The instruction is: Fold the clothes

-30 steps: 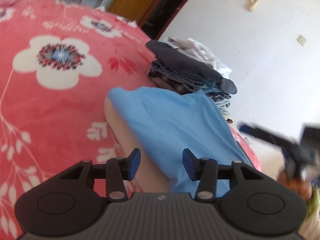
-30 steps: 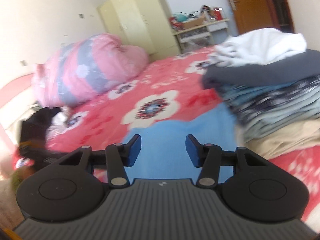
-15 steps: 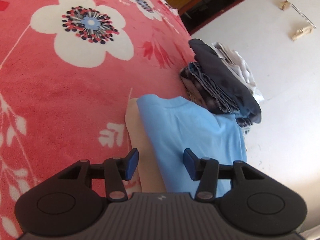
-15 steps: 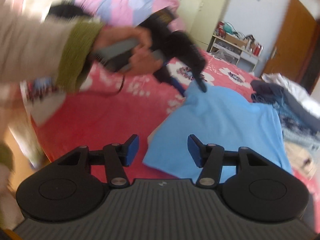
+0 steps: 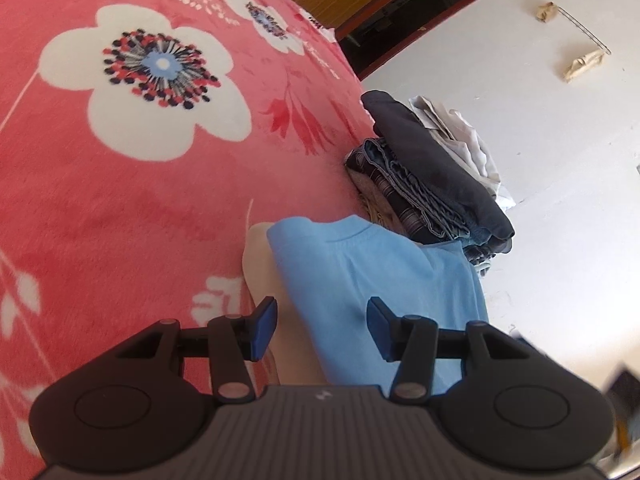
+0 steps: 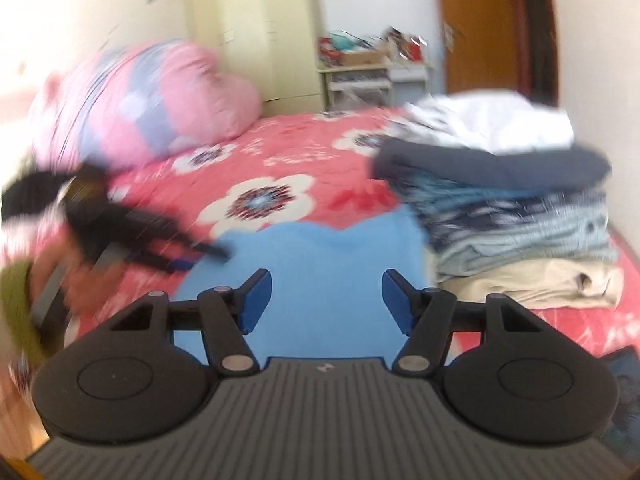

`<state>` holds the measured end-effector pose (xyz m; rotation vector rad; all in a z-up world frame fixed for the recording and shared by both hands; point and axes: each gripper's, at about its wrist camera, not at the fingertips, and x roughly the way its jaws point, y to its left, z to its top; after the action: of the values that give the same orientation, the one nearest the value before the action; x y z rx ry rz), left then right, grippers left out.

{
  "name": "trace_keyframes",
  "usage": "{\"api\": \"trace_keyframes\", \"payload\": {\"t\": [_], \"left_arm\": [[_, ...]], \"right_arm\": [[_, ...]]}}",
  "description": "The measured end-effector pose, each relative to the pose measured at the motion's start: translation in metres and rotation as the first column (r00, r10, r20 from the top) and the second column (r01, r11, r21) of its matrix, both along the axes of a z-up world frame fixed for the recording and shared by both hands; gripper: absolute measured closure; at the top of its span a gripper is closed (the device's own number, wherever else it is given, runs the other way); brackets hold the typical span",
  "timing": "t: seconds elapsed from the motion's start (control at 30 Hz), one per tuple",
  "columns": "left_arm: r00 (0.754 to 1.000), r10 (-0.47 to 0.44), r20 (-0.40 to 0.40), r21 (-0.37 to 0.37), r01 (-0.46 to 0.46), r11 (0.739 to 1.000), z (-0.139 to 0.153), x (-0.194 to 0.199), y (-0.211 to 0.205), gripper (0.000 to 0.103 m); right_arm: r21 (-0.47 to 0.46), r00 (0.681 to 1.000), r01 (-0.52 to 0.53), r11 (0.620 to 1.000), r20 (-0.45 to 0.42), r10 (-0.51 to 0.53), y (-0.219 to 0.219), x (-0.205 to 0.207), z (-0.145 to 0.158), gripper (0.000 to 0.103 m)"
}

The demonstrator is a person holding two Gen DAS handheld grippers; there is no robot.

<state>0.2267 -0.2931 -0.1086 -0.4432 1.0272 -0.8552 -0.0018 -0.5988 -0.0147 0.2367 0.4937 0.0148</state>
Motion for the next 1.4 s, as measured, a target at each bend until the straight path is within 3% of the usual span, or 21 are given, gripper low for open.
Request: {"api": "trace_keyframes", "payload": {"t": [0.17, 0.33, 0.47, 0.53, 0.63, 0.73, 0.83, 1.07, 1.4], "left_arm": [[0.999, -0.015, 0.041, 0.007, 0.015, 1.0, -0.002, 0.003, -0.005, 0.053], [0.996, -0.024, 0.089, 0.019, 0.022, 1.0, -0.002, 0.003, -0.01, 0.054], [0.991, -0.024, 0.131, 0.035, 0.02, 0.999, -0.002, 0.001, -0.014, 0.059], [0.988, -0.024, 0.152, 0.043, 0.018, 0.999, -0.001, 0.0, -0.016, 0.061], [0.984, -0.012, 0.175, 0.049, 0.003, 0.999, -0.001, -0.003, -0.018, 0.063], [0.974, 0.006, 0.226, 0.049, -0.018, 0.999, 0.004, -0.009, -0.018, 0.08], [0.96, 0.024, 0.279, 0.039, -0.036, 0.999, 0.011, -0.017, -0.016, 0.091], [0.944, 0.069, 0.324, 0.003, -0.074, 0.997, 0.027, -0.024, -0.014, 0.094], [0.923, 0.054, 0.381, 0.047, -0.078, 0.996, 0.029, -0.033, -0.02, 0.094]], "right_arm": [[0.138, 0.998, 0.017, 0.99, -0.069, -0.008, -0.049, 0.048, -0.02, 0.042], [0.203, 0.99, -0.034, 0.979, -0.124, 0.06, -0.055, 0.069, -0.034, 0.049], [0.16, 0.985, -0.072, 0.985, -0.147, 0.095, -0.048, 0.077, -0.034, 0.061], [0.139, 0.983, -0.062, 0.988, -0.162, 0.085, -0.05, 0.085, -0.036, 0.074], [0.115, 0.983, -0.053, 0.992, -0.167, 0.072, -0.05, 0.09, -0.038, 0.076], [0.074, 0.987, -0.063, 0.995, -0.142, 0.073, -0.044, 0.088, -0.036, 0.083], [0.004, 0.993, -0.07, 0.998, -0.098, 0.07, -0.035, 0.078, -0.028, 0.087], [-0.059, 0.997, -0.062, 0.996, -0.052, 0.059, -0.025, 0.067, -0.018, 0.09], [-0.115, 0.999, -0.026, 0.993, -0.041, 0.021, -0.015, 0.062, -0.018, 0.089]]}}
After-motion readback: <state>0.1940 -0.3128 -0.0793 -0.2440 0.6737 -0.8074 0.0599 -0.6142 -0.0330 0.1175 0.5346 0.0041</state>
